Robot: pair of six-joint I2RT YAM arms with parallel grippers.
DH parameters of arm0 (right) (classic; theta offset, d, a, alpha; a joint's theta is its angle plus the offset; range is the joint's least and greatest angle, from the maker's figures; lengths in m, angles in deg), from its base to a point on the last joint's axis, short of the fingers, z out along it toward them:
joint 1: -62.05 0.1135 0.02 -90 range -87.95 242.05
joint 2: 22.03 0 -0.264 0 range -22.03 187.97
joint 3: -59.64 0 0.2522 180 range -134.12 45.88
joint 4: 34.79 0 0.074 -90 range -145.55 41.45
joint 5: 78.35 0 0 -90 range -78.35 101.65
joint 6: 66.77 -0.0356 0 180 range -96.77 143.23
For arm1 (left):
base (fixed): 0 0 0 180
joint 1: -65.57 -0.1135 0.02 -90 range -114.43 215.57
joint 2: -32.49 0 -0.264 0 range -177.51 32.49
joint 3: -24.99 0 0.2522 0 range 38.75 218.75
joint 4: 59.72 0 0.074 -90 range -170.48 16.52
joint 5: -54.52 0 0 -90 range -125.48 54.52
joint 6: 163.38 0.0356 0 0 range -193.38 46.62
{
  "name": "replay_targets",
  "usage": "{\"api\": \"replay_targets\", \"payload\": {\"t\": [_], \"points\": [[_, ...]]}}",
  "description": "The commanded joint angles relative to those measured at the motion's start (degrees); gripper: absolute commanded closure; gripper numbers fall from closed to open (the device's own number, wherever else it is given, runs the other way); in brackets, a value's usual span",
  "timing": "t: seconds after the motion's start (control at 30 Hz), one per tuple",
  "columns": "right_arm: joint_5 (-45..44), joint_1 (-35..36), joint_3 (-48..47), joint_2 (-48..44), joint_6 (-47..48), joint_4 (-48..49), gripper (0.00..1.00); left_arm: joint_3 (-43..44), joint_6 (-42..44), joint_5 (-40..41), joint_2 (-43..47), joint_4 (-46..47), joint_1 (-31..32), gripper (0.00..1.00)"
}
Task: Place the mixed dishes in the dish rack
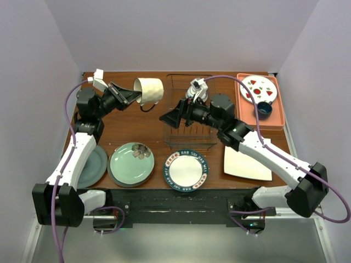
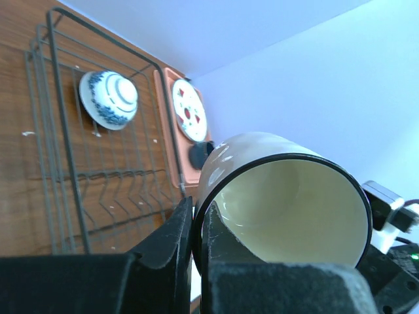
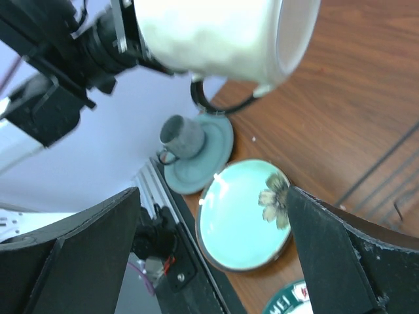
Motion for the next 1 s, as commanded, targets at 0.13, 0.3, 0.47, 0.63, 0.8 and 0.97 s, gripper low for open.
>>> {"api": "replay_targets", "payload": {"t": [0.13, 0.3, 0.47, 0.63, 0.8, 0.97], "points": [[0.5, 2.2, -5.2, 6.5, -2.7, 8.7, 0.07, -6.1, -23.4, -2.2, 5.3, 23.6, 2.6, 1.0], [2.0, 2.6, -2.5, 7.6, -6.9, 19.4, 0.08, -8.1, -26.5, -0.5, 5.8, 27.6, 4.5, 1.0], [3.1, 3.5, -2.4, 8.3, -8.2, 24.3, 0.11, -9.3, -28.2, 0.1, 6.3, 29.2, 5.1, 1.0], [3.1, 3.7, -2.4, 9.3, -9.9, 27.7, 0.18, -10.4, -29.3, 1.0, 6.9, 28.7, 5.9, 1.0], [4.2, 4.1, -4.5, 11.7, -11.2, 28.4, 0.29, -10.9, -29.8, 1.3, 6.9, 28.7, 6.2, 1.0], [4.6, 4.8, -5.5, 13.3, -12.2, 29.1, 0.35, -11.4, -30.0, 1.8, 6.8, 28.6, 6.5, 1.0]]}}
